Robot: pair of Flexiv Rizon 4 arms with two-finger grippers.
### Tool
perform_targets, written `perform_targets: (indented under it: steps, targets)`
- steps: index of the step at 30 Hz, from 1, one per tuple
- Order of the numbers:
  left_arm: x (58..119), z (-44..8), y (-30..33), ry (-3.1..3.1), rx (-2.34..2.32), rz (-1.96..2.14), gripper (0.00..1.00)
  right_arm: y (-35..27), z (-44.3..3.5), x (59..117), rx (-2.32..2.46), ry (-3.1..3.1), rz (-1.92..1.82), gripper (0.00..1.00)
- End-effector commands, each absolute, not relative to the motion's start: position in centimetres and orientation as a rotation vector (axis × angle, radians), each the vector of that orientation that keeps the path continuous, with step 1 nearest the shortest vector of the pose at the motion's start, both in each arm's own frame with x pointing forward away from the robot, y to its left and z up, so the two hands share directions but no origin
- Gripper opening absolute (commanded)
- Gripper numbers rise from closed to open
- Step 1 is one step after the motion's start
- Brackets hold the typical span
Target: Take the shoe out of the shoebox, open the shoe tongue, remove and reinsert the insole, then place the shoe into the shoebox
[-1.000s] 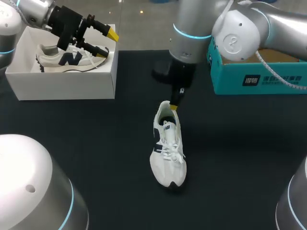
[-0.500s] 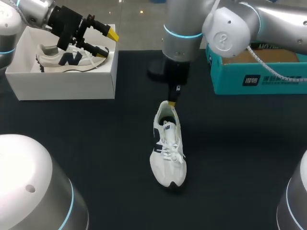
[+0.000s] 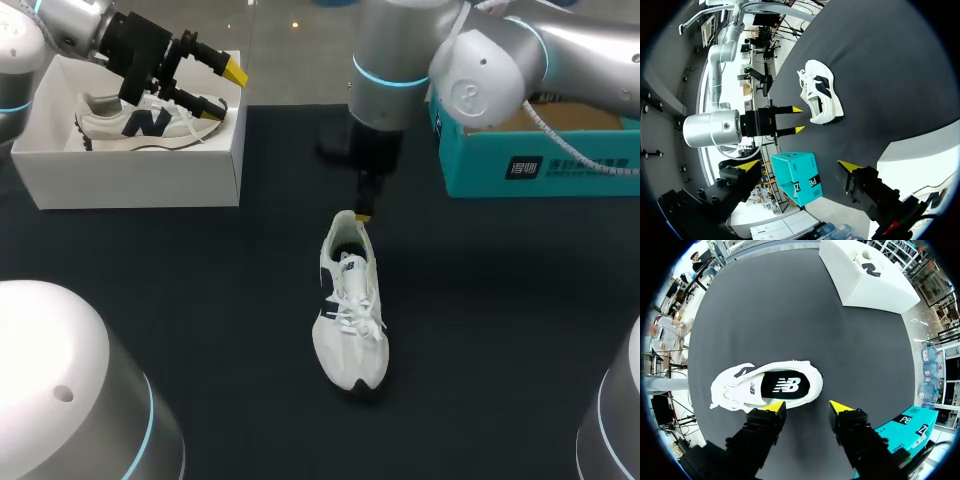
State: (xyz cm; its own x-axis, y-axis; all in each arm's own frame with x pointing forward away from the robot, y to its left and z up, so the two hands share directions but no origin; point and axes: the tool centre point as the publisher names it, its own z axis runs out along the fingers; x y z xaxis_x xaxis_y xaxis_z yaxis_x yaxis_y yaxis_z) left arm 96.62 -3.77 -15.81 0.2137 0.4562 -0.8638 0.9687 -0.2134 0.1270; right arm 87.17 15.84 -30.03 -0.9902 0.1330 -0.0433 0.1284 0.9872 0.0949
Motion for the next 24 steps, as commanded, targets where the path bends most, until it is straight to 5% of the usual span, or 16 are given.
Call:
perform_targets:
  steps: [1, 24]
  targets:
    - [96.7, -15.8, -3.7, 1.328, 1.79, -0.924, 1.0, 16.5, -30.6, 88.7, 0.203, 3.087, 0.145, 0.9]
    - [96.7, -15.8, -3.7, 1.328, 1.79, -0.924, 1.0, 18.3, -34.6, 90.2, 0.177, 3.112, 0.127, 0.93]
